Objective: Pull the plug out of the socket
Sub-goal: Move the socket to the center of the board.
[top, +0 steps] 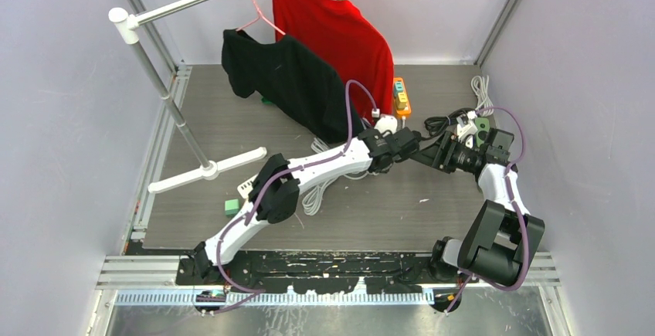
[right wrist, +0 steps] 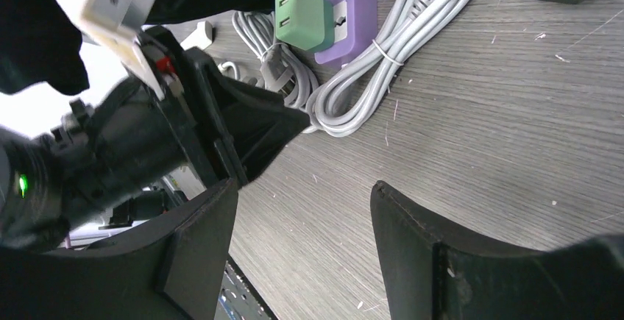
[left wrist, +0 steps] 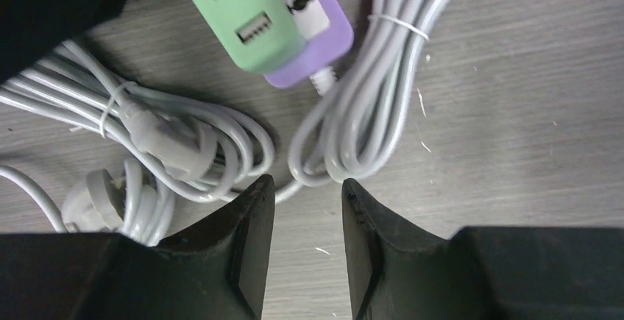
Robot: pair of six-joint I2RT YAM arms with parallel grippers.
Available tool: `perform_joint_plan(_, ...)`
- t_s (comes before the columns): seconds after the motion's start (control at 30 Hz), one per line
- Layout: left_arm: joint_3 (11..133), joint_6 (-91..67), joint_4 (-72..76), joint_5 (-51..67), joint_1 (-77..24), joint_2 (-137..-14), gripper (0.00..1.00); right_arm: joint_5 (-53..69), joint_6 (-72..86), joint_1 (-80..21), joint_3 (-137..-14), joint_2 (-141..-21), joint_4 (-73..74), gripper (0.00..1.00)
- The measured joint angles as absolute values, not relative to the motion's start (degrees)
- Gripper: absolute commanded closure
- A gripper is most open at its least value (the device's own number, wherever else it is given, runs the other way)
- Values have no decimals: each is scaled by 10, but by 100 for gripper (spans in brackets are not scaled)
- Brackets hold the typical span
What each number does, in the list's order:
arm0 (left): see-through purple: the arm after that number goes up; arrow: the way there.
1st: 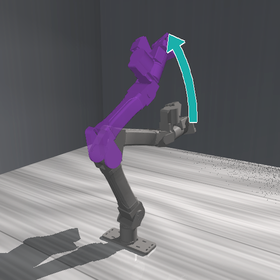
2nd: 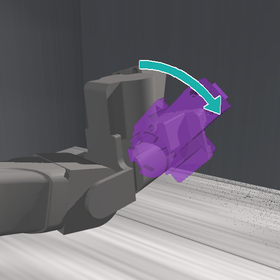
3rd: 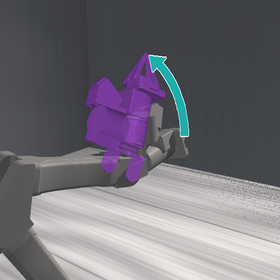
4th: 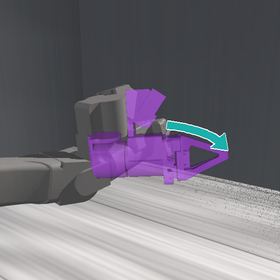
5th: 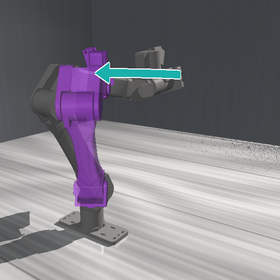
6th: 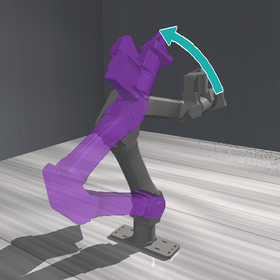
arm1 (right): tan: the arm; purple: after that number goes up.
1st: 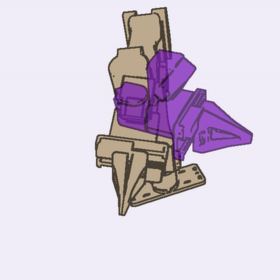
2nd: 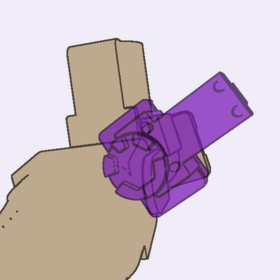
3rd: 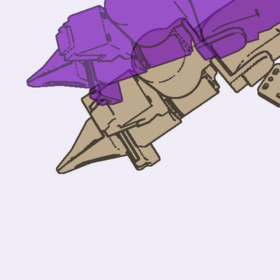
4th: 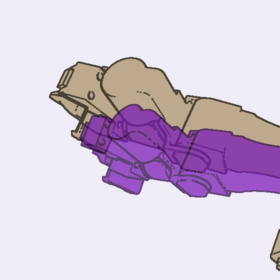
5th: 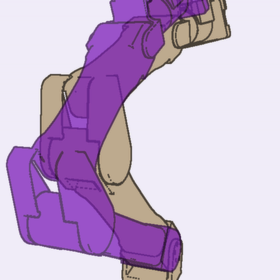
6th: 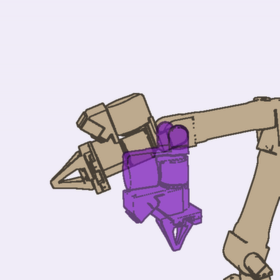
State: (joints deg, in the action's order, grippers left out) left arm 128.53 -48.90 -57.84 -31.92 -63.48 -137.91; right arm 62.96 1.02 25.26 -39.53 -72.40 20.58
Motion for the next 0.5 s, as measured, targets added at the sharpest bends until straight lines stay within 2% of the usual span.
perform_joint_plan(0.5,1284,-447,-535,-278,-608,-1380,57,630,-1,256,-395,-728,209,29)
